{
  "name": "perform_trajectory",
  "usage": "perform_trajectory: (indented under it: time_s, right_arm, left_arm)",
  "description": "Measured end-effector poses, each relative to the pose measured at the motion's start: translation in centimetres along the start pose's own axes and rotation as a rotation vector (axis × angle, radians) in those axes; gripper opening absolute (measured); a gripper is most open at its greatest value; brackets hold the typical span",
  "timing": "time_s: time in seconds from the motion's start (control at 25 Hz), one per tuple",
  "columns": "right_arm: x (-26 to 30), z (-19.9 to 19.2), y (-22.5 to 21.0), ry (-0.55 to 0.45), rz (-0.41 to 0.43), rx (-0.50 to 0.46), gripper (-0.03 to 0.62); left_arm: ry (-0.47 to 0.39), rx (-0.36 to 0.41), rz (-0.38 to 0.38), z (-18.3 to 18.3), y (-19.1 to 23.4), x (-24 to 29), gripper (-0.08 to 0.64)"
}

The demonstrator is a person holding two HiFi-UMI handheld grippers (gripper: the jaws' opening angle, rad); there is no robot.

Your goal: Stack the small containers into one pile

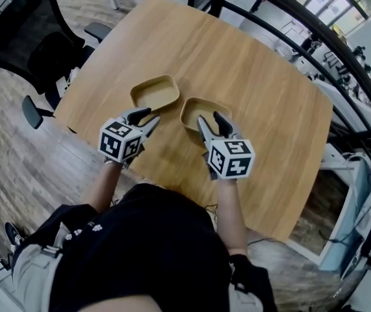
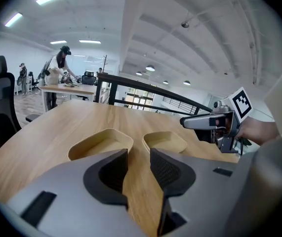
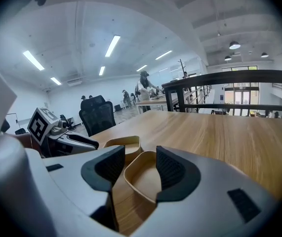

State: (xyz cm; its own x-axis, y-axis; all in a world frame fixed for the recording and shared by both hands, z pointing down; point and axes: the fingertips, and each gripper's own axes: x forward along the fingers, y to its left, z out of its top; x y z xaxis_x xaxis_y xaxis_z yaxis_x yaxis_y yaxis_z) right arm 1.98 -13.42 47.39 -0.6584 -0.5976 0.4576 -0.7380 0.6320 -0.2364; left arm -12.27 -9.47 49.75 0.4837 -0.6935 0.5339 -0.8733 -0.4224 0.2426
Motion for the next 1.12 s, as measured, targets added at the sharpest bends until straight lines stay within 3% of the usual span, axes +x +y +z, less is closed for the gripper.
perform_trajectory:
  time_s: [0.32, 0.76, 1.12]
  right_arm:
    - [-2.4, -0.2, 1.8, -0.041, 0.095, 0.01, 0.187]
    - [-2.0, -3.4, 4.2, -0.034, 0.191, 0.022, 0.187]
    - [-1.1, -0.9, 3.5, -0.045, 0.155, 0.026, 0.187]
  left_arm:
    - [0.001, -0.016, 0.065, -1.4, -3.8, -2.8, 0.133]
    - [0.009, -0.04, 0.223, -4.9, -3.4, -6.6, 0.133]
    - [-0.039, -0.006, 0.189, -1.6, -2.0, -5.5, 0.133]
